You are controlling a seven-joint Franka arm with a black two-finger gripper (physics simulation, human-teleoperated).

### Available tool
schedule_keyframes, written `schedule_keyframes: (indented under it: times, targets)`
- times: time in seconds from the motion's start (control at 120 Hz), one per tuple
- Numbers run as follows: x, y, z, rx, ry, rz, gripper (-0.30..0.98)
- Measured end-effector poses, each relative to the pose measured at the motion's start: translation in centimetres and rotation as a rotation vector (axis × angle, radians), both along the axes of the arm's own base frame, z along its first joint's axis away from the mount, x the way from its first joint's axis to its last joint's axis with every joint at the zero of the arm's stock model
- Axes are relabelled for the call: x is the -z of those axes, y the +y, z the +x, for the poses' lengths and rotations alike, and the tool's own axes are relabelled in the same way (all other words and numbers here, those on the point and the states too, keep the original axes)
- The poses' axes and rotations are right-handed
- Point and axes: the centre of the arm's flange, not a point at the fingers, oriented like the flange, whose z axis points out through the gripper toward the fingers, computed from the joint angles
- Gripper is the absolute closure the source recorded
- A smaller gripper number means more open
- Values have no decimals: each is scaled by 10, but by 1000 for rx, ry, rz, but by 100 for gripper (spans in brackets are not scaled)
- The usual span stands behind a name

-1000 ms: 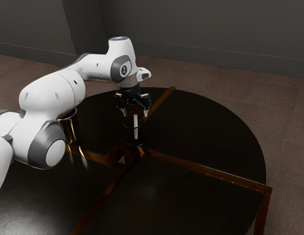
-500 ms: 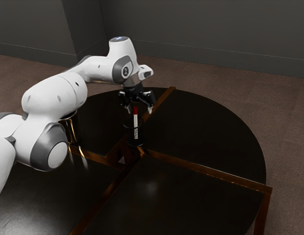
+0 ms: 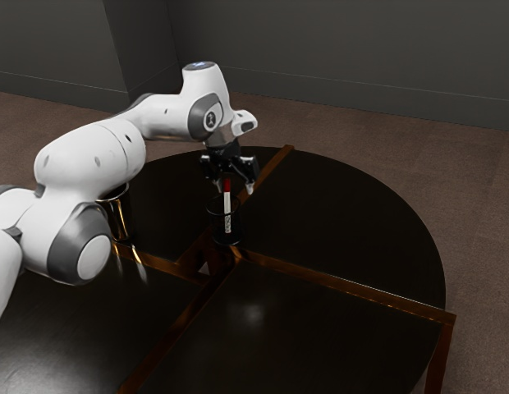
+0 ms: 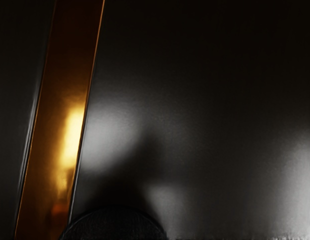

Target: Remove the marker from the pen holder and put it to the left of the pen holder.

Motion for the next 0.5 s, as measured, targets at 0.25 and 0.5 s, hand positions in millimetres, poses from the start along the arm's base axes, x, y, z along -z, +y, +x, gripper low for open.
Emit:
schedule_keyframes:
  times: [0.25, 0.5]
  targets:
    - [-13, 6, -4, 16, 12, 14, 63]
    - [-48, 9, -16, 26, 16, 20, 75]
